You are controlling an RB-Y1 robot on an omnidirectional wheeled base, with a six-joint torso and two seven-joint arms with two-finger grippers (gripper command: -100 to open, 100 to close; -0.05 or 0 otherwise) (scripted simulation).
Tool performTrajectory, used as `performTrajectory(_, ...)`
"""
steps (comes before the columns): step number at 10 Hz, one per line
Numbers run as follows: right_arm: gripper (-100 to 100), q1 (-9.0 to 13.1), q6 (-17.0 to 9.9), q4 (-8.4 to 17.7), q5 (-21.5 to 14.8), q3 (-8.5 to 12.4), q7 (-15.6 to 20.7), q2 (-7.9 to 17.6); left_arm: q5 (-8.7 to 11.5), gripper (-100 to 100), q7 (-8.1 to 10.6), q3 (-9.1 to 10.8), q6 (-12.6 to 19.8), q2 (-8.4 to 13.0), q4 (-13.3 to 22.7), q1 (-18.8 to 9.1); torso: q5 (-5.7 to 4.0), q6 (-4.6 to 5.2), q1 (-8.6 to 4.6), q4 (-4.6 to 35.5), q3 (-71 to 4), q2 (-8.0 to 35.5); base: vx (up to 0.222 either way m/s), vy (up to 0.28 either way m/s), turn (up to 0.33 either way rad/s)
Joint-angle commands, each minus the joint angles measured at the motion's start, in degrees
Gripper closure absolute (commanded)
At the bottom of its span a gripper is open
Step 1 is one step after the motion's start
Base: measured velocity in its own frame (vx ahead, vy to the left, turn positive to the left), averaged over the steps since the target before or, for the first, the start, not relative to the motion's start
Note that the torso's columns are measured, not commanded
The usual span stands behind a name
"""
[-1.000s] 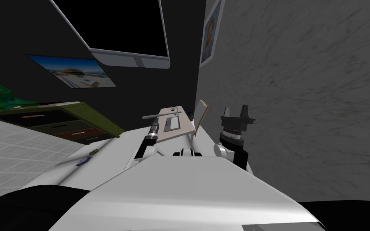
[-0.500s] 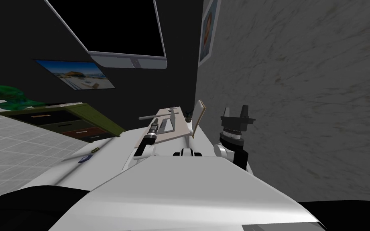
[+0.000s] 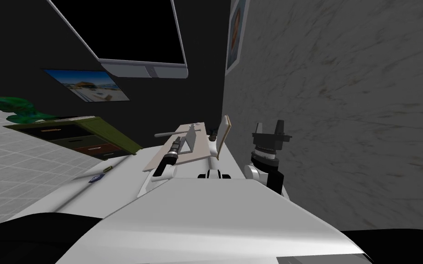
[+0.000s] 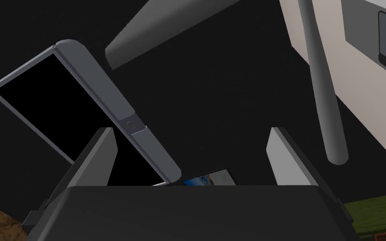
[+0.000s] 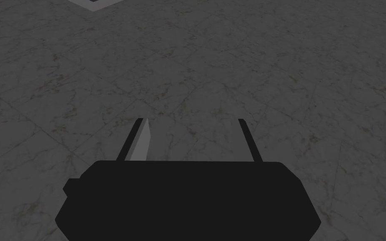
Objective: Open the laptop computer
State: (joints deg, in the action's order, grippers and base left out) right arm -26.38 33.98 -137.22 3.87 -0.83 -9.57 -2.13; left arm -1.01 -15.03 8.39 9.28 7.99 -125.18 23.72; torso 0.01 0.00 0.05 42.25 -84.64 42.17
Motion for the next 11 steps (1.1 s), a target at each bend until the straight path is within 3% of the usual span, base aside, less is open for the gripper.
performTrajectory(1,0,0.00,0.00,0.00,0.00,0.00,0.00,0.00,-0.03,-100,-0.45,0.94,2.49,0.53,0.29,-0.27,0.01,0.00,0.02,0.02,0.04,0.09,0.050,-0.180,0.057)
performTrajectory(3,0,0.01,0.00,0.00,0.00,0.00,0.00,0.00,-0.09,-100,-0.82,1.64,4.35,0.86,0.62,-0.65,0.01,0.00,0.01,0.07,0.14,0.21,0.060,-0.183,0.062)
performTrajectory(6,0,0.00,0.00,0.00,0.00,0.02,0.00,0.02,-0.14,-100,-0.87,1.48,4.23,0.62,-0.20,-0.18,0.09,0.00,0.30,0.00,-0.01,-0.04,0.066,-0.037,-0.006)
performTrajectory(7,0,0.01,0.00,0.00,0.00,0.02,0.00,0.02,-0.14,100,-0.90,1.49,4.41,0.62,-0.33,-0.17,0.06,-0.01,0.17,0.01,0.03,0.08,0.008,-0.001,0.008)
performTrajectory(8,0,0.01,0.00,0.01,0.00,0.02,0.00,0.02,1.51,100,0.80,1.31,5.24,-0.47,-0.62,-0.43,-0.01,0.03,0.00,0.09,0.15,0.26,-0.014,0.077,0.027)
performTrajectory(11,0,0.02,-0.01,0.01,0.00,0.03,0.00,0.03,4.00,100,3.36,1.01,6.48,-2.10,-1.13,-0.88,0.23,-0.20,0.42,-0.01,0.14,0.17,-0.014,0.125,0.020)
